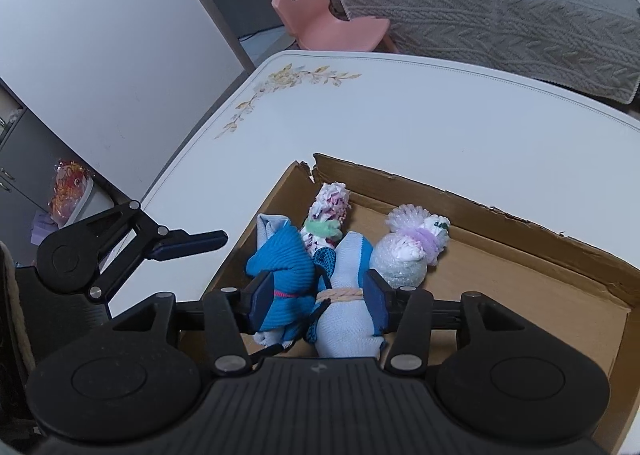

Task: Organize objects
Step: 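Carry both sock bundles into the tray and release them beside the others, then grasp the bubble-wrapped packet with the left tool while the right grasps the white rolled bundle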

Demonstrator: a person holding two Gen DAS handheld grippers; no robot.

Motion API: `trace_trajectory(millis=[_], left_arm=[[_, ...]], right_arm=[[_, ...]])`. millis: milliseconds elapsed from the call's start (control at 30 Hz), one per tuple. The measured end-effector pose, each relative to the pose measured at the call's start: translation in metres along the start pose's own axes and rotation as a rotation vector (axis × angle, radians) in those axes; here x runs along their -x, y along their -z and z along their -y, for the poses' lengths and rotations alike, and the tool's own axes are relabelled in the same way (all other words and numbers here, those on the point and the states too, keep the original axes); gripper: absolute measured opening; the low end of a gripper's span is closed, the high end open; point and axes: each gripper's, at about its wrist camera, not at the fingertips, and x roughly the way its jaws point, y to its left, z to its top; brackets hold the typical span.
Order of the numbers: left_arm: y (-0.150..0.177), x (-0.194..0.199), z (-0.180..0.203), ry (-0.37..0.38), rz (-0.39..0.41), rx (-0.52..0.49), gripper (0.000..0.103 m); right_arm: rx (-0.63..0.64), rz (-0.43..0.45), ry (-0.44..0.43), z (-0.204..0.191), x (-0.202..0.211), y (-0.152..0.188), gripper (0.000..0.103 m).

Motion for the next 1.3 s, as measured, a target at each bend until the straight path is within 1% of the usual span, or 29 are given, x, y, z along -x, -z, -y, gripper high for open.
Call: trace_trajectory(millis=[67,267,367,433,500,567,633,667,700,733,800,867,933,1000,1067,1167,1233,1300], left_arm=[[-0.001,0.001,-0.001,0.009,-0.007,0.026,0.084],[-0.001,0.005,-0.001,0.018,-0.014,0.038,0.084],[0.002,0.011,0.0,0.019,-0.021,0.066,0.087],[0.005,0.015,0.0,0.026,-0.032,0.118,0.087],[0.008,0.019,-0.003,0.038,-0.054,0.205,0.087],[0.011,0.022,-0.007,0.066,-0.074,0.297,0.087],[0.015,0.027,-0.009,0.093,-0.093,0.379,0.087],[0.016,0.029,-0.008,0.106,-0.098,0.393,0.087],[0.019,0.033,-0.003,0.11,-0.099,0.379,0.087],[0.018,0.034,0.003,0.105,-0.1,0.343,0.087],[0.019,0.033,0.015,0.099,-0.108,0.276,0.088],[0.024,0.03,0.024,0.108,-0.133,0.263,0.089],[0.026,0.028,0.029,0.112,-0.163,0.259,0.089],[0.027,0.029,0.032,0.113,-0.167,0.25,0.089],[0.029,0.035,0.032,0.115,-0.158,0.231,0.089],[0.031,0.042,0.03,0.11,-0.159,0.21,0.09],[0.033,0.049,0.032,0.095,-0.161,0.168,0.09],[0.037,0.054,0.033,0.095,-0.175,0.176,0.093]], right_arm=[[0.004,-0.003,0.001,-0.001,0.001,0.0,0.046],[0.028,-0.01,0.003,-0.007,0.005,0.002,0.046],[0.049,-0.01,0.026,-0.01,0.01,0.007,0.049],[0.052,-0.004,0.026,-0.01,0.016,0.012,0.051],[0.049,0.006,0.033,-0.01,0.023,0.018,0.052],[0.047,0.01,0.037,-0.009,0.03,0.025,0.053],[0.054,0.009,0.035,-0.009,0.039,0.035,0.058],[0.057,0.007,0.032,-0.009,0.042,0.041,0.06],[0.062,0.001,0.031,-0.009,0.046,0.048,0.064],[0.064,-0.004,0.037,-0.009,0.048,0.056,0.065],[0.06,-0.02,0.058,-0.007,0.052,0.071,0.066],[0.034,-0.037,0.097,-0.002,0.051,0.083,0.066],[0.001,-0.049,0.113,0.004,0.048,0.093,0.066],[-0.02,-0.049,0.136,0.006,0.05,0.101,0.066],[-0.031,-0.04,0.124,0.004,0.059,0.109,0.067],[-0.013,-0.047,0.109,-0.002,0.074,0.123,0.068],[-0.003,-0.068,0.097,-0.005,0.08,0.132,0.068],[0.002,-0.09,0.096,-0.006,0.081,0.14,0.068]])
